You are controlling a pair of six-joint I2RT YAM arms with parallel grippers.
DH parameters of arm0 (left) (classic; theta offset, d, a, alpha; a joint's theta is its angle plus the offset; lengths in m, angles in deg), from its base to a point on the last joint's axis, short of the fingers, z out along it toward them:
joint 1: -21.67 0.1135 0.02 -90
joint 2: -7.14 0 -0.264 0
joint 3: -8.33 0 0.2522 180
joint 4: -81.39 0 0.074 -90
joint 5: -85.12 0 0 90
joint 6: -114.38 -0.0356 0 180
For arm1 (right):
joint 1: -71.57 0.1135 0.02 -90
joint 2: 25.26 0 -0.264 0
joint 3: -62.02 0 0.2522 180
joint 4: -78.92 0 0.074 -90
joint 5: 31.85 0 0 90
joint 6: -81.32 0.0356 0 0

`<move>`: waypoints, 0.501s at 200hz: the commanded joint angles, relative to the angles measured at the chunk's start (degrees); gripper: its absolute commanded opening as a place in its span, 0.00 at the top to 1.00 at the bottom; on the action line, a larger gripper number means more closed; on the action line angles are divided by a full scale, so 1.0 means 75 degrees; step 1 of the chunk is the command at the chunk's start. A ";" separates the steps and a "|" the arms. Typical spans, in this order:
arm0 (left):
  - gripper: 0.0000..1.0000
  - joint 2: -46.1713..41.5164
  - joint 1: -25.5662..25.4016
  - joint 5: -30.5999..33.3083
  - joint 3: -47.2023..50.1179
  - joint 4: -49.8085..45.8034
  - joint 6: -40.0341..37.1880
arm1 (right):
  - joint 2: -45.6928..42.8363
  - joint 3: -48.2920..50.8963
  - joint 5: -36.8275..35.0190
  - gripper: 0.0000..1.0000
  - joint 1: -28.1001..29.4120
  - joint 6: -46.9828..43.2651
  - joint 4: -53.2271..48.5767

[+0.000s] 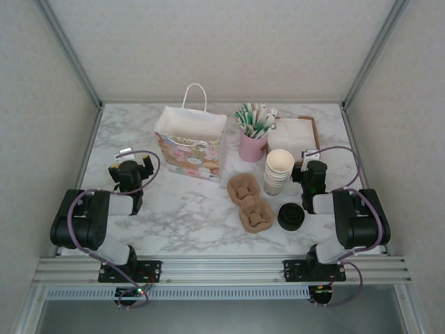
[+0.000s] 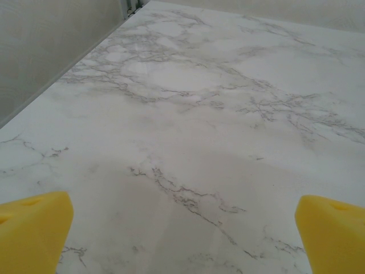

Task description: Pack the takeout coffee

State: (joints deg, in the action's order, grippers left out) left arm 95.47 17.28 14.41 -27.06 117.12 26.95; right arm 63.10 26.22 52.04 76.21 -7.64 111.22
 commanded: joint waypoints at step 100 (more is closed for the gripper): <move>0.00 -0.4666 -0.0078 0.1571 -0.0077 -0.4047 0.1234 | -0.3322 -0.1235 -0.1636 0.01 -0.0069 0.1209 -0.5117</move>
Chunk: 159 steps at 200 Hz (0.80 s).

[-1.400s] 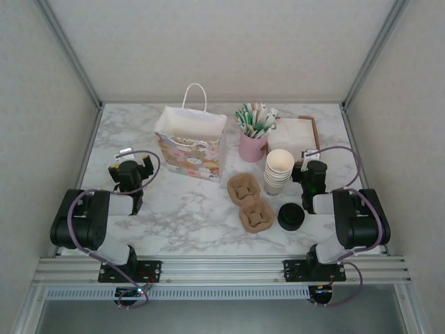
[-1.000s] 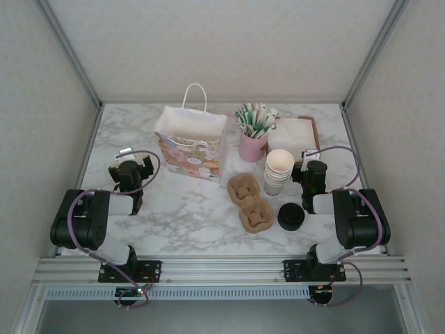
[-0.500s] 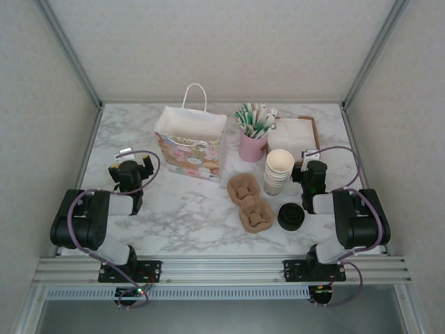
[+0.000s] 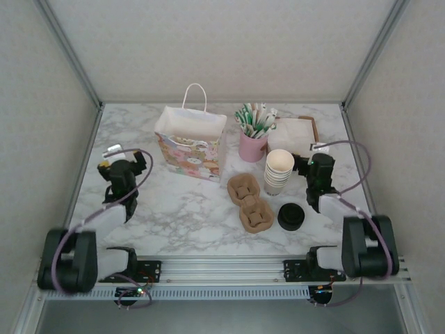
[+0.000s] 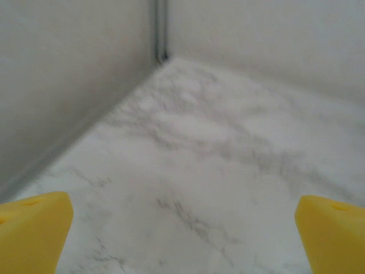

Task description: Pack the takeout coffee

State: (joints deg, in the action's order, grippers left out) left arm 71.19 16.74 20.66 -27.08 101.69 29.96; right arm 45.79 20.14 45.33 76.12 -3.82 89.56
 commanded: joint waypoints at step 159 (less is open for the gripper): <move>0.00 -0.3393 -0.1499 -0.3844 -0.3473 -0.8938 0.5119 | -0.1160 -0.7149 0.2840 0.34 0.0435 0.3638 -1.2260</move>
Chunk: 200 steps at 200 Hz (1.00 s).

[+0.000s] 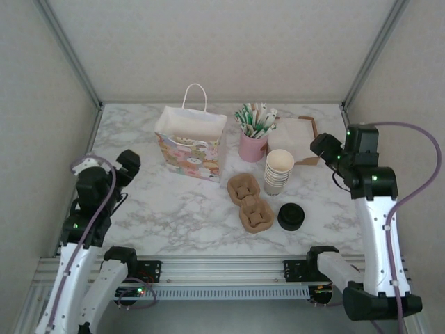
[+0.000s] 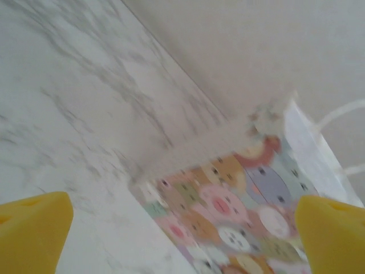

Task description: Pack the takeout coffee

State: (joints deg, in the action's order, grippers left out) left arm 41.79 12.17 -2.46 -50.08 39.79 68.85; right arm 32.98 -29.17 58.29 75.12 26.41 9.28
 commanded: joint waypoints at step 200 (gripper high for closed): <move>0.11 0.0372 -0.3046 0.0641 0.0890 0.0252 0.0771 | 0.1615 0.0199 -0.0597 0.63 0.2376 0.0391 -0.0455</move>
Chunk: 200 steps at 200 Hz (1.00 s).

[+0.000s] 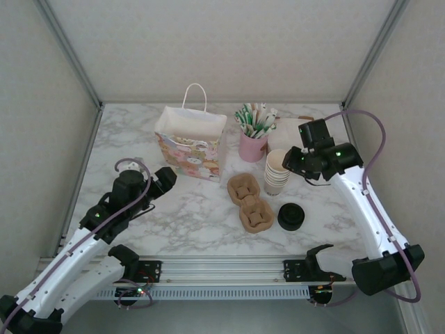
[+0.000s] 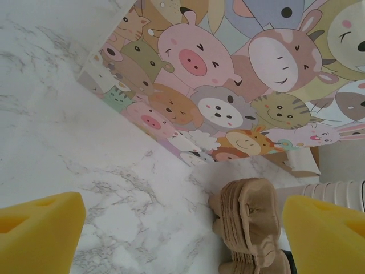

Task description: Pack the takeout coffee

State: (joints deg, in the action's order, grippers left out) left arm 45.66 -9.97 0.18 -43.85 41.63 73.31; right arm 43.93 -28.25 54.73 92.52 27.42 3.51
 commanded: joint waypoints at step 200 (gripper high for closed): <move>0.12 -0.0349 -0.0153 0.0665 0.0198 -0.0248 0.0297 | 0.0581 0.0179 -0.0570 0.88 0.0067 0.0201 0.0297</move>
State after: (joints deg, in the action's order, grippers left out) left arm 44.02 -10.52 3.62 -43.02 40.78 74.40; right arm 47.91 -27.25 51.69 92.56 29.54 5.83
